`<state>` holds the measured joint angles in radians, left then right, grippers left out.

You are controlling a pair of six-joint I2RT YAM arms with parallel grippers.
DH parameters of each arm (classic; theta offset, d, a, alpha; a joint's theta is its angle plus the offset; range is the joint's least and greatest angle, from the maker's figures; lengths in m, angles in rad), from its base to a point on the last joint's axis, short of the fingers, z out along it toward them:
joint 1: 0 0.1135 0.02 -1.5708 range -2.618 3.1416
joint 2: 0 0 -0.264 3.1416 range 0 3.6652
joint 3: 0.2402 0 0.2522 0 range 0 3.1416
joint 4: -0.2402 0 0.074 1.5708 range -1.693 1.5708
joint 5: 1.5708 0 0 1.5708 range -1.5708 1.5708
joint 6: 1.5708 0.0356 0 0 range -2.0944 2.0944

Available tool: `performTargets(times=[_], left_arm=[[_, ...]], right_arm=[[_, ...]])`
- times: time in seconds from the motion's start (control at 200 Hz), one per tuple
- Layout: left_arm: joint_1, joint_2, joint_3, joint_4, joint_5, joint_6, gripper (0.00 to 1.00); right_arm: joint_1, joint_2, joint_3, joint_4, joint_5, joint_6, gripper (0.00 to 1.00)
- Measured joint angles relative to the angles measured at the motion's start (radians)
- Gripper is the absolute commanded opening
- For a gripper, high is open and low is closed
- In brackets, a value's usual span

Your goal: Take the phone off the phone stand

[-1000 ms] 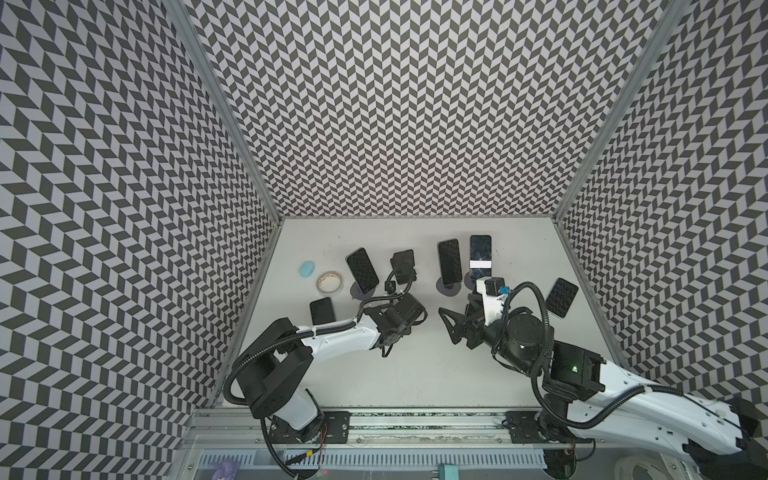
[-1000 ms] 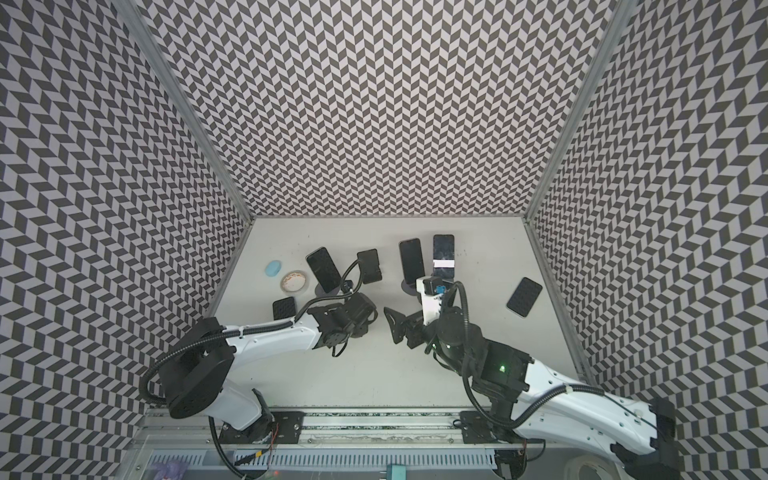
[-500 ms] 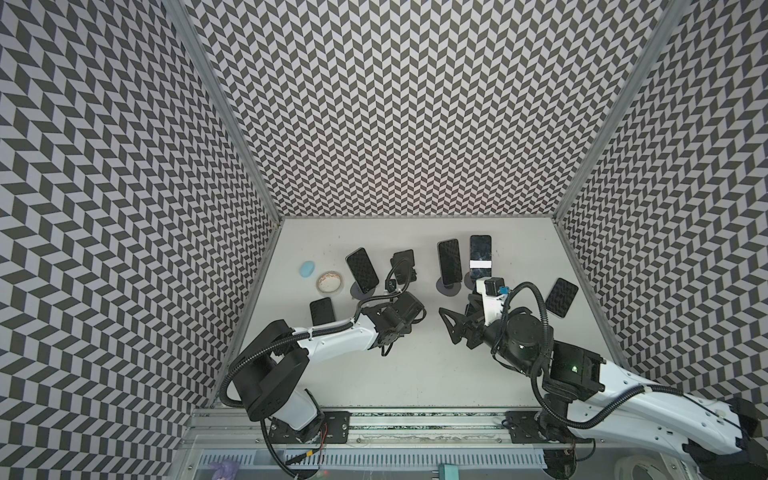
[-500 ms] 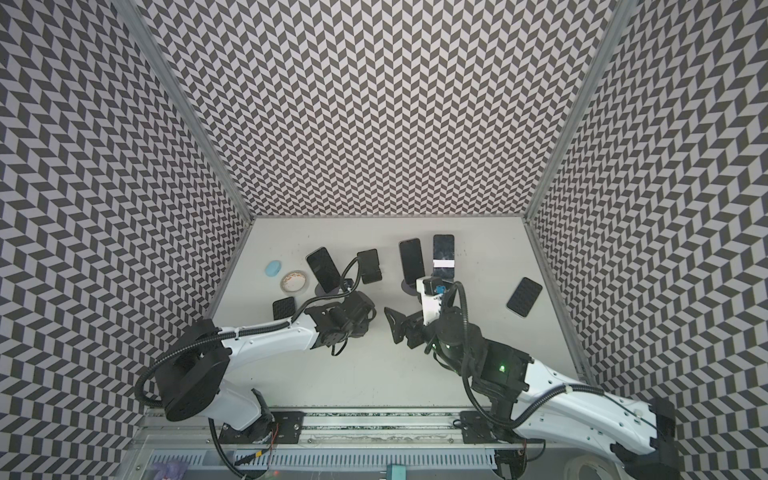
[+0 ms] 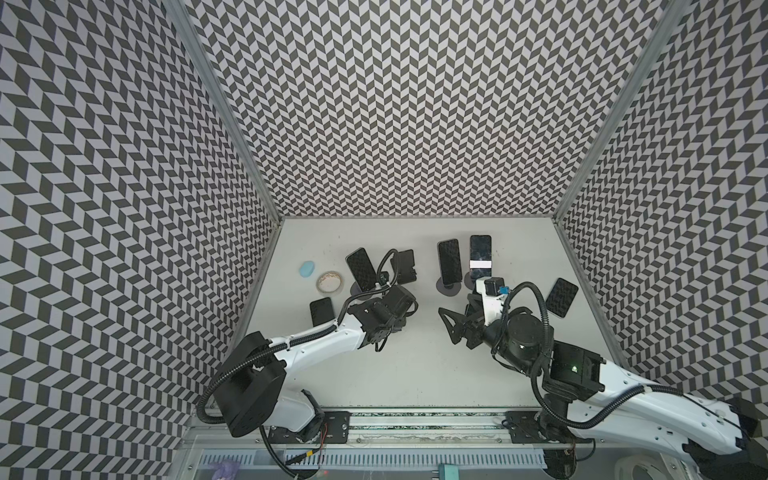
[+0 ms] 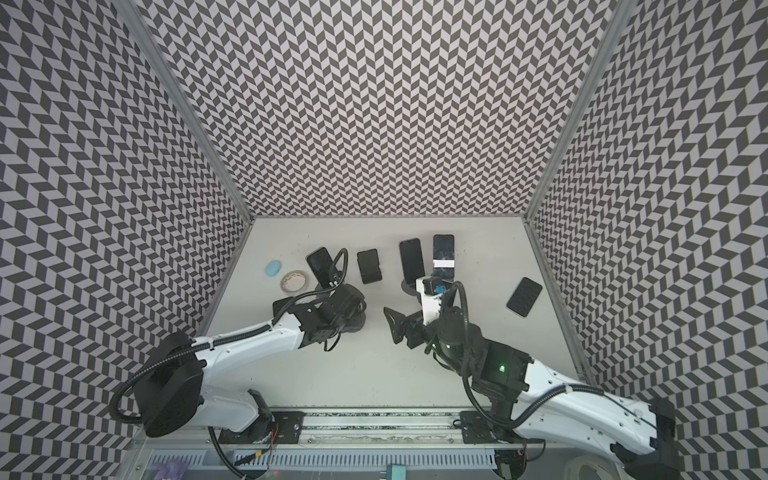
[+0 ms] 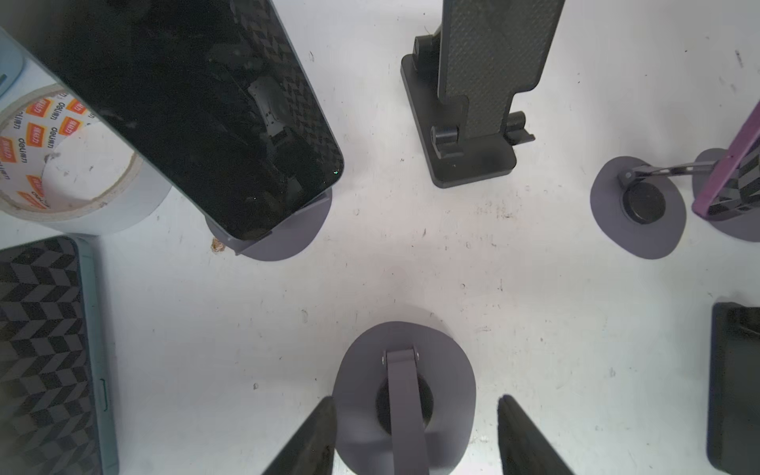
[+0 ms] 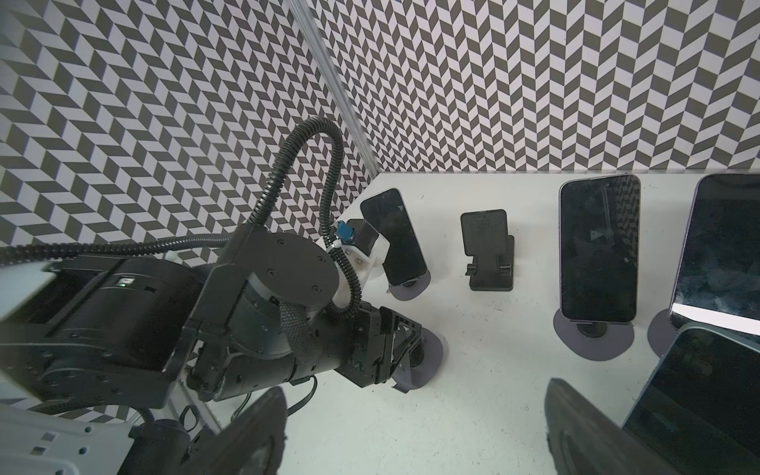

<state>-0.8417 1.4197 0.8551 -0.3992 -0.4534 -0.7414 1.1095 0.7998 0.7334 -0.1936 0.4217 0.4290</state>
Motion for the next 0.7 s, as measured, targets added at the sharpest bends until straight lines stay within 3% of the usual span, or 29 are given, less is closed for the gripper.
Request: performTargets(times=[0.3, 0.696], left_arm=[[0.034, -0.013, 0.000, -0.020, 0.003, 0.037, 0.57], [0.238, -0.161, -0.014, -0.043, 0.040, 0.119, 0.56]], right_arm=[[0.000, 0.002, 0.000, 0.006, -0.004, 0.000, 0.95], [0.000, 0.033, 0.000, 0.017, -0.019, 0.000, 0.95]])
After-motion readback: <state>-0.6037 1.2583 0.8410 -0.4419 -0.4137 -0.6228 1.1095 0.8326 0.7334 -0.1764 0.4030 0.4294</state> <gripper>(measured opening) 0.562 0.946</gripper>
